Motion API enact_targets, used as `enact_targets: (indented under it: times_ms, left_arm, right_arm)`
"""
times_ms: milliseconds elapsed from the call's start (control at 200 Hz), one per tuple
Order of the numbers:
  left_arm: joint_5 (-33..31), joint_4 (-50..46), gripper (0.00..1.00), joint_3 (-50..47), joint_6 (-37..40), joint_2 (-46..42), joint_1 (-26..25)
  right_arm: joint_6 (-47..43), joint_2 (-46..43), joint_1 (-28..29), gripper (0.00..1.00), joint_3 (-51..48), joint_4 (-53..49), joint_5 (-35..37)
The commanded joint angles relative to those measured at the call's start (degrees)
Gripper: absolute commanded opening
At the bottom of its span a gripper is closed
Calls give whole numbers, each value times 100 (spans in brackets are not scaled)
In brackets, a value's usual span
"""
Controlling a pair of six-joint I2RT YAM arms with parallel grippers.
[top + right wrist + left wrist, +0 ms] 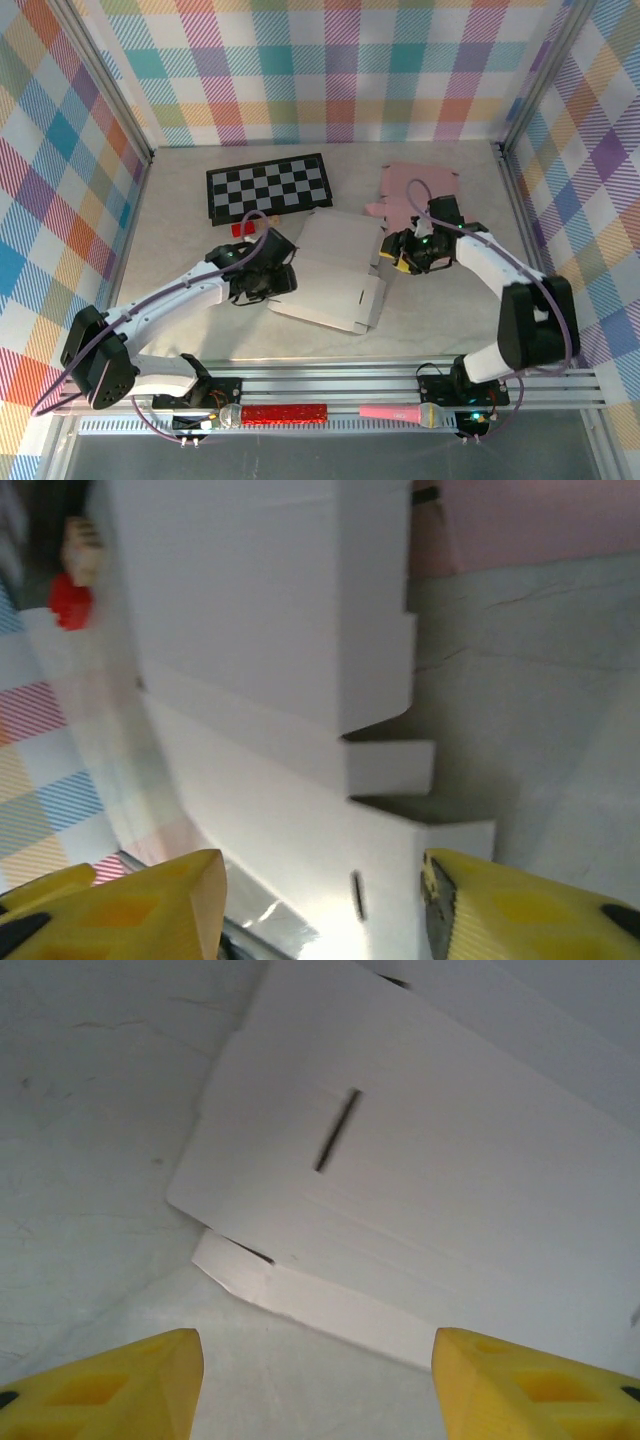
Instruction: Fold the paper box
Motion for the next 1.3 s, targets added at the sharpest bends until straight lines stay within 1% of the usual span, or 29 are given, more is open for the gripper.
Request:
enact_targets:
  times_ms: [0,65,145,205,315,430,565,630,840,955,1095,1130,1160,1295]
  left_arm:
    - [460,645,61,-371,-705,-126,322]
    - [652,773,60,-455,-741,-29,522]
    - [818,843,59,-530,-741,56,723]
    - [866,886,59,-554,-732,63,800]
    - [912,922,59,-503,-689,84,824]
    - [973,969,59,-445,-622,113,825]
    - [1034,1011,59,-368,-515,199,829]
    - [1044,1019,59,-345,-471,267,829]
    - [1056,1054,59,-308,-381,498,829]
    - [1056,1030,58,-276,-311,543,833]
    - [1002,893,58,-178,-216,492,828]
    - [975,836,58,-128,-182,463,821]
    - [952,782,58,-80,-134,435,825]
    - [676,344,62,295,184,245,725]
  right_arm:
    - [-166,468,-50,59,69,859,-48]
    - [-28,786,-47,63,51,1337,-220]
    - [164,1095,-46,66,57,1771,-354]
    - [321,1297,-46,66,53,2103,-460]
    - [499,1577,-46,65,66,2289,-541]
    - [730,1748,-37,63,-96,2644,-755]
    - [1188,1820,-20,54,-382,3430,-1033]
    - [1356,1810,-2,51,-441,3616,-1085]
    - [1729,1373,16,37,-677,3881,-955]
    - [1981,1258,38,24,-678,4036,-978]
    - [2083,935,68,12,-530,3731,-775]
    - [2103,847,81,7,-464,3608,-713]
    - [2121,769,94,0,-396,3481,-665]
    - [2231,501,152,0,39,2861,-456]
